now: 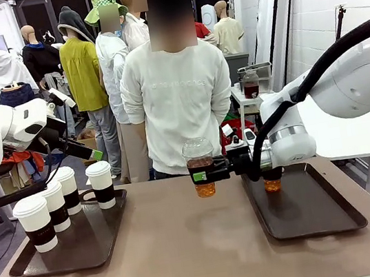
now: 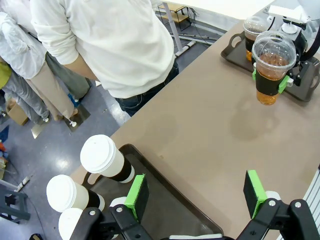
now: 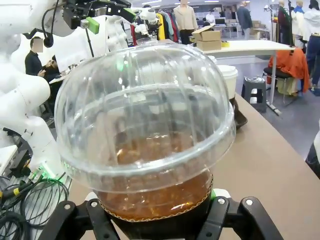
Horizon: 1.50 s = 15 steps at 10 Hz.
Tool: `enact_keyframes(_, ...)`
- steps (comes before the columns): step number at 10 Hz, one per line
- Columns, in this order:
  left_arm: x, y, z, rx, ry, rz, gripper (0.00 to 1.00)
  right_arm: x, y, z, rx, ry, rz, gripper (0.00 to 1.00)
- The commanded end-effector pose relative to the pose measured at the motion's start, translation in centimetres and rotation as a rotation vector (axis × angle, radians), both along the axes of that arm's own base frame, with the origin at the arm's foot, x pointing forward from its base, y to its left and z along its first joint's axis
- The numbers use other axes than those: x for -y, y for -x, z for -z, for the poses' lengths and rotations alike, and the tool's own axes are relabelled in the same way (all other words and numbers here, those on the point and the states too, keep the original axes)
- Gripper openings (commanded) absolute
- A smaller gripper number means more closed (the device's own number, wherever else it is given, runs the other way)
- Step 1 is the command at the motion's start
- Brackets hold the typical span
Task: Distribute the coffee onto the tray.
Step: Pick up another iced Americano from the middle of the table and place it on the right Handle tray.
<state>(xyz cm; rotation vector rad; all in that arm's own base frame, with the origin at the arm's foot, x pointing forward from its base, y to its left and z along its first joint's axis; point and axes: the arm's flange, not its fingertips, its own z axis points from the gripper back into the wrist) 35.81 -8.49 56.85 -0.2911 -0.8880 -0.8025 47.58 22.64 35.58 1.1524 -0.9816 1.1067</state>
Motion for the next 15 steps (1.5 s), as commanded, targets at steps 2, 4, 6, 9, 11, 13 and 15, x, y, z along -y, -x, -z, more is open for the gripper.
enact_keyframes(2, -0.1, 0.1, 0.1, -0.009, 0.001, 0.004, 1.0, -0.6, -0.2, -0.2, 0.006, -0.001, -0.008, 0.68)
enact_keyframes(4, -0.1, 0.1, 0.1, -0.009, 0.001, 0.004, 1.0, -0.6, -0.2, -0.2, 0.006, -0.001, -0.008, 0.68)
enact_keyframes(6, -0.1, 0.1, 0.1, -0.009, 0.001, 0.004, 1.0, -0.3, 0.1, 0.3, -0.005, 0.004, -0.005, 0.68)
enact_keyframes(9, -0.1, 0.1, 0.1, -0.009, 0.001, 0.004, 1.0, 5.8, 2.1, 0.2, 0.009, -0.012, 0.07, 0.68)
enact_keyframes(11, -0.1, 0.1, 0.1, -0.009, 0.001, 0.004, 1.0, 8.0, 2.9, 0.3, 0.009, -0.016, 0.096, 0.68)
enact_keyframes(13, -0.1, 0.1, 0.1, -0.009, 0.001, 0.004, 1.0, 10.5, 4.0, 0.6, -0.014, -0.027, 0.132, 0.68)
enact_keyframes(15, -0.1, 0.1, 0.1, -0.009, 0.001, 0.004, 1.0, 12.9, 5.1, 0.9, -0.025, -0.026, 0.16, 0.68)
